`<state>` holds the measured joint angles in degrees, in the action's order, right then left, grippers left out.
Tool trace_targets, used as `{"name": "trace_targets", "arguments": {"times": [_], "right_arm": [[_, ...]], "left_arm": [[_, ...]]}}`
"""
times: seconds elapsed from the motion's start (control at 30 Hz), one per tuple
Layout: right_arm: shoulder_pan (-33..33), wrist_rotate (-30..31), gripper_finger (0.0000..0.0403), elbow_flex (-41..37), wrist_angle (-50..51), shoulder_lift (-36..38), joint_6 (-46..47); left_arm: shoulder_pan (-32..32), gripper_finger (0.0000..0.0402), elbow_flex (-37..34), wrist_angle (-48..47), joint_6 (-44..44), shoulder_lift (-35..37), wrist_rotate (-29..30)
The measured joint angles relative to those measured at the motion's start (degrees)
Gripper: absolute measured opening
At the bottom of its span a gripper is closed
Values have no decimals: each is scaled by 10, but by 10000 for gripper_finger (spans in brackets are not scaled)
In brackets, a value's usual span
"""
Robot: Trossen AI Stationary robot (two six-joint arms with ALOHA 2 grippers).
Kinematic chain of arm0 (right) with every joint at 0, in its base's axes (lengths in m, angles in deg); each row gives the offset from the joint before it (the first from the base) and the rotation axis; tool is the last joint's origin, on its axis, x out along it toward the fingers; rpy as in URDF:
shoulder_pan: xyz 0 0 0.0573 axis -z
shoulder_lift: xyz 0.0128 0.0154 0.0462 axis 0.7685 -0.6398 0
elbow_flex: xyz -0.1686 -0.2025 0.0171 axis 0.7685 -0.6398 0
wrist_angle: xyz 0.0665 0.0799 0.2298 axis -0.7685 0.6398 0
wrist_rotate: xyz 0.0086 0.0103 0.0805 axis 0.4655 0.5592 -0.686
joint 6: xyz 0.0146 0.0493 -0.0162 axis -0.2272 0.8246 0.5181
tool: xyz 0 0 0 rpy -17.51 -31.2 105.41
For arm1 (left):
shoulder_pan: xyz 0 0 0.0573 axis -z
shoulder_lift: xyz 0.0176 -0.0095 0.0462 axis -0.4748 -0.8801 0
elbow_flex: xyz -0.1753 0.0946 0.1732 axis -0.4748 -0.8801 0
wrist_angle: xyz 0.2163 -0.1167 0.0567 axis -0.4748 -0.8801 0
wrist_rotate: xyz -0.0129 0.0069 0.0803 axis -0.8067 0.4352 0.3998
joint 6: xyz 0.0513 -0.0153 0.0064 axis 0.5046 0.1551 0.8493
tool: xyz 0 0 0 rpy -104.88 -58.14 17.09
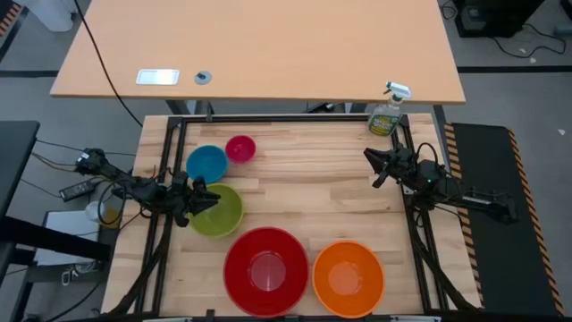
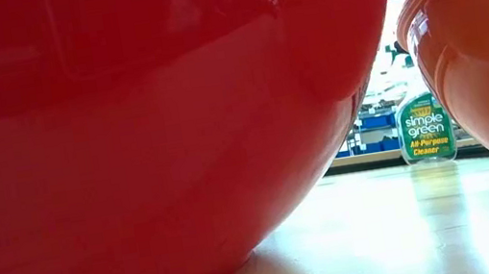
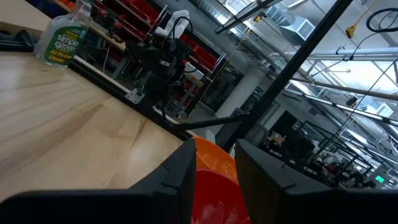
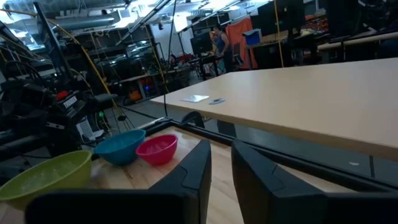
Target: Nest bowls inside each other
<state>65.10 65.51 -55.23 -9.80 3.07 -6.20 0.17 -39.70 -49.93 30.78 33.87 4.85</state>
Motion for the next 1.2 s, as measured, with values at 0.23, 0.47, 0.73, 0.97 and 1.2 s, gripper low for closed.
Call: {"name": "trace_targets", "arguments": {"times": [0.23,0.47,0.73,0.97,1.2], "right_arm": [[0,0,73,0,0,0,0],[0,0,73,0,0,0,0],[0,0,73,0,0,0,0],[0,0,73,0,0,0,0],[-1,-3,73,0,-53,0,31]], "left_arm": [[0,114,0,0,0,0,0],[0,114,0,0,0,0,0],[-1,114,0,15,16,0,0],[-2,114,0,27,83,0,13],[-4,114,0,30,74,0,24]]}}
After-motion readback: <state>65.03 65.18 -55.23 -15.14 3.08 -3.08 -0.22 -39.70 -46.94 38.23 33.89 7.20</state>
